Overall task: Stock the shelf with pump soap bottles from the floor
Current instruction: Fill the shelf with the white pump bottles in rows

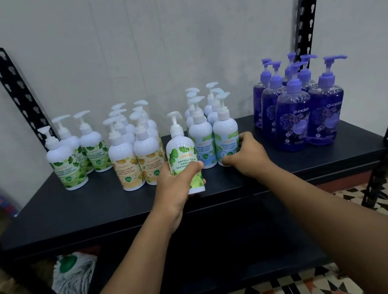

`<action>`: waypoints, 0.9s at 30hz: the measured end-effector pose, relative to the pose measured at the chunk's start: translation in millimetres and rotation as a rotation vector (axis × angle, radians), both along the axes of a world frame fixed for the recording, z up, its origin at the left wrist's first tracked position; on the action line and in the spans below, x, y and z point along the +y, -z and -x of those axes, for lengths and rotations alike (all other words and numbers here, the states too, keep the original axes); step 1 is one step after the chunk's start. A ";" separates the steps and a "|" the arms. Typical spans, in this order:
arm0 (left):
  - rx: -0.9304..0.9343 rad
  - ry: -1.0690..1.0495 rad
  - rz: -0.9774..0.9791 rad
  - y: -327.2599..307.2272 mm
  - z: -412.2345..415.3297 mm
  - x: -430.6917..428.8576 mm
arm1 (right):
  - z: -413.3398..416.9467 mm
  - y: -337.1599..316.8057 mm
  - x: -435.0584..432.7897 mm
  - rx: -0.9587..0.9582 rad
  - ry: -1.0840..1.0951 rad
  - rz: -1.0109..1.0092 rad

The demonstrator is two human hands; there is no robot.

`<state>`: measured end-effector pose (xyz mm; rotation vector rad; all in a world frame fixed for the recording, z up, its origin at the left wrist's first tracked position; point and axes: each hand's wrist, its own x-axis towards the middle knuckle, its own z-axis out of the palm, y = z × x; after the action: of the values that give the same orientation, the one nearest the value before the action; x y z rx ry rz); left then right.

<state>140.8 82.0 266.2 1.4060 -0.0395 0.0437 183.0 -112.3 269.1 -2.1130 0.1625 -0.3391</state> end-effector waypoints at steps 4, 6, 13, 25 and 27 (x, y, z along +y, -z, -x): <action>0.011 0.009 0.014 -0.6 -0.3 -0.3 | -6.4 0.3 -0.1 -0.002 0.013 0.004; 0.010 0.013 0.018 -1.3 0.6 -0.5 | -8.3 0.4 -0.2 0.000 0.016 0.009; 0.009 0.000 0.003 -2.4 3.1 -0.8 | -11.7 1.0 -1.6 0.014 0.005 0.011; 0.070 -0.005 0.156 -3.8 43.7 26.2 | 56.4 10.5 44.8 -0.145 0.018 0.121; 0.083 -0.004 0.165 -1.2 60.1 47.0 | 68.7 13.6 68.7 -0.189 -0.100 0.172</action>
<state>80.7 129.0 267.4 1.2414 0.0349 -0.0077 114.3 -43.5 255.5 -2.2339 -0.0855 -0.5056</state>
